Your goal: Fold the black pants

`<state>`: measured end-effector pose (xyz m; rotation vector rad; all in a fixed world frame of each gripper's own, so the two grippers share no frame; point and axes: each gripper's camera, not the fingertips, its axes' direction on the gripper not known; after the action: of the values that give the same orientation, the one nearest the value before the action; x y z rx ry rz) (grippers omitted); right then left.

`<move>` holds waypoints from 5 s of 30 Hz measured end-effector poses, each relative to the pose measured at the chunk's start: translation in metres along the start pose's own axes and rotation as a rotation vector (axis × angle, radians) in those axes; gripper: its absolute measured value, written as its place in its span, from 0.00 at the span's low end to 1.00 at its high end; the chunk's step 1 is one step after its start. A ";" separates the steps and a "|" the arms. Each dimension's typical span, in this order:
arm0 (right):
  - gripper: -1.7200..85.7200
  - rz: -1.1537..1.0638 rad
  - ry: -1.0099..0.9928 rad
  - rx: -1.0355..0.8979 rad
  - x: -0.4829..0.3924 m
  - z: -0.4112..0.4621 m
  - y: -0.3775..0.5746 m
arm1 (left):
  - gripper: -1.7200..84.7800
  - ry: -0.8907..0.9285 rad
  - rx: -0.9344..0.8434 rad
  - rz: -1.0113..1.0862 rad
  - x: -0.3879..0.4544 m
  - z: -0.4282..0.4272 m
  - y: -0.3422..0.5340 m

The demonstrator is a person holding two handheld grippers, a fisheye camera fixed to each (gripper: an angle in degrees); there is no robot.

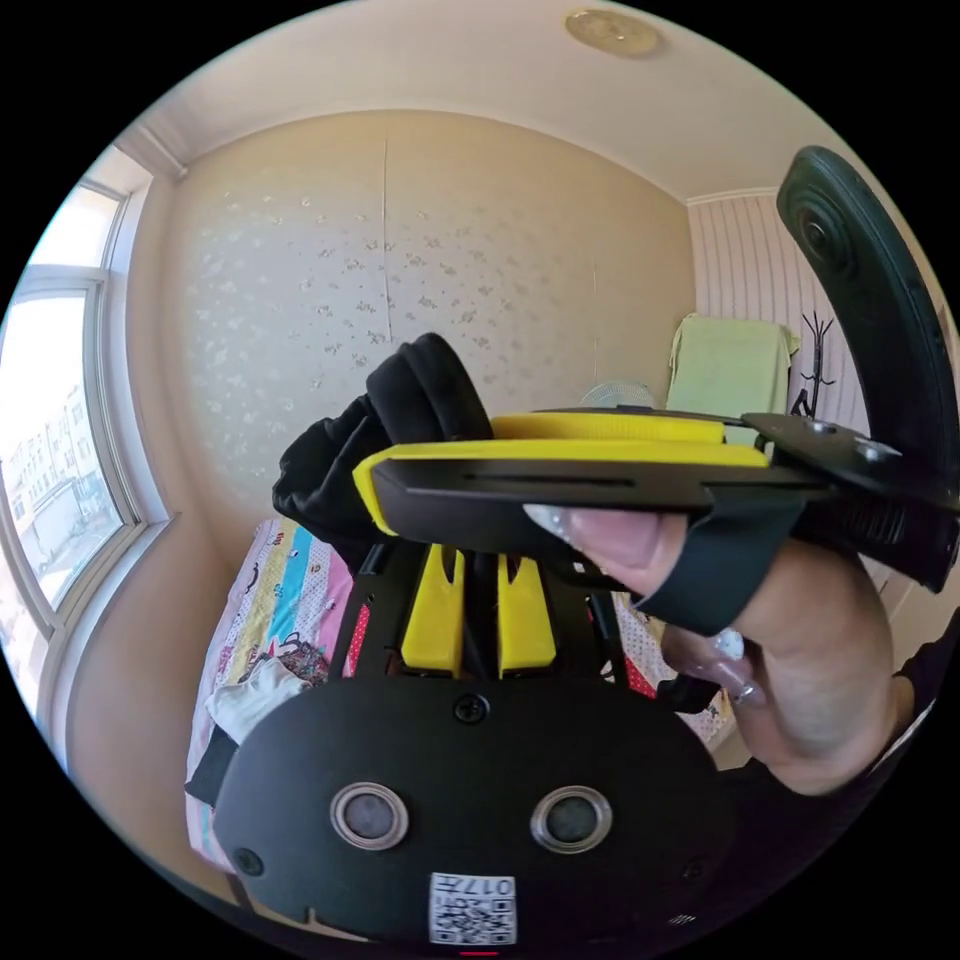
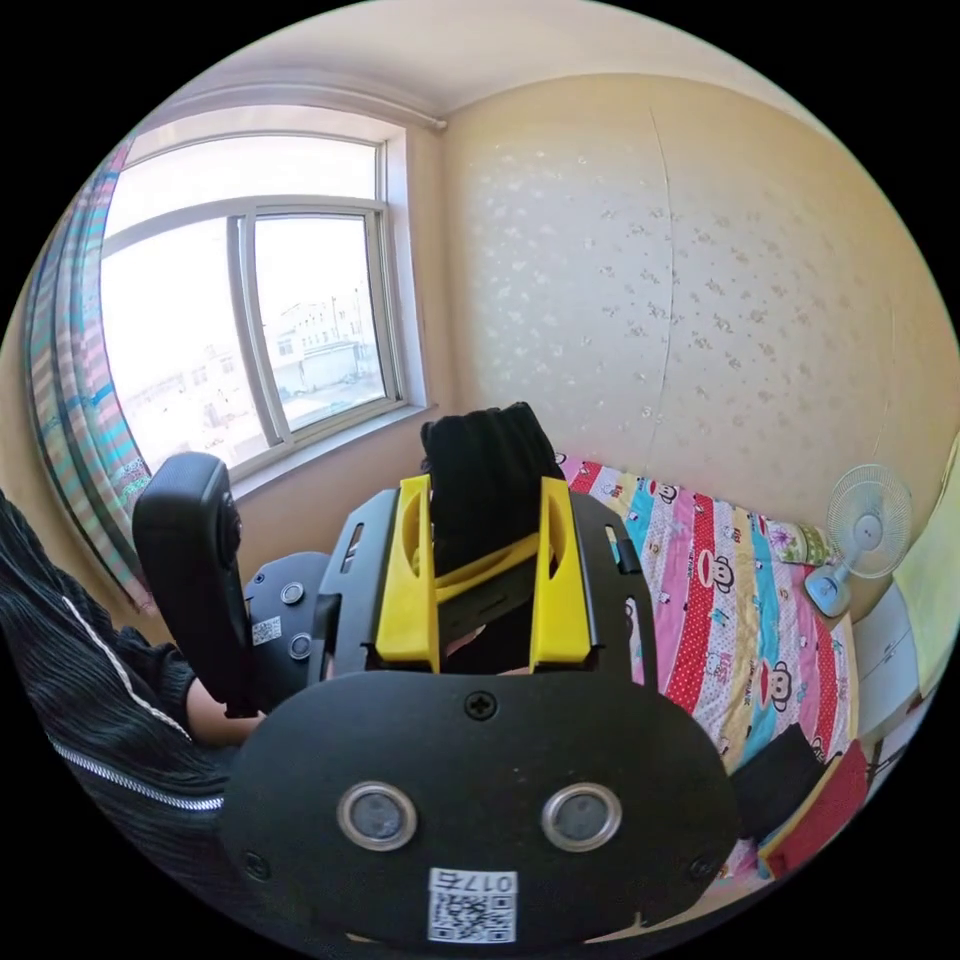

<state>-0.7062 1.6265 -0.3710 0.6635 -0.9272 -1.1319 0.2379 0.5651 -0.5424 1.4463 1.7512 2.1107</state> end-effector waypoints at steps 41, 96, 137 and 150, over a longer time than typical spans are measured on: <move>0.10 -0.001 -0.829 0.536 0.029 -0.325 -0.019 | 0.32 0.543 0.508 -0.462 -0.364 -0.082 0.180; 0.10 -0.031 -0.199 0.503 0.261 -0.582 -0.399 | 0.10 0.213 0.594 0.100 -0.168 -0.137 -0.169; 0.10 0.653 -0.681 -0.427 0.676 -0.167 0.255 | 0.10 0.245 -0.623 -0.528 -0.114 0.435 0.554; 0.11 1.017 -0.569 -0.270 0.595 -0.251 0.272 | 0.18 0.301 -0.347 -0.877 -0.209 0.278 0.664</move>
<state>-0.2773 1.1424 -0.1005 -0.3889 -1.3300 -0.4800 0.8705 0.4175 -0.1674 0.1889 1.5463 1.9945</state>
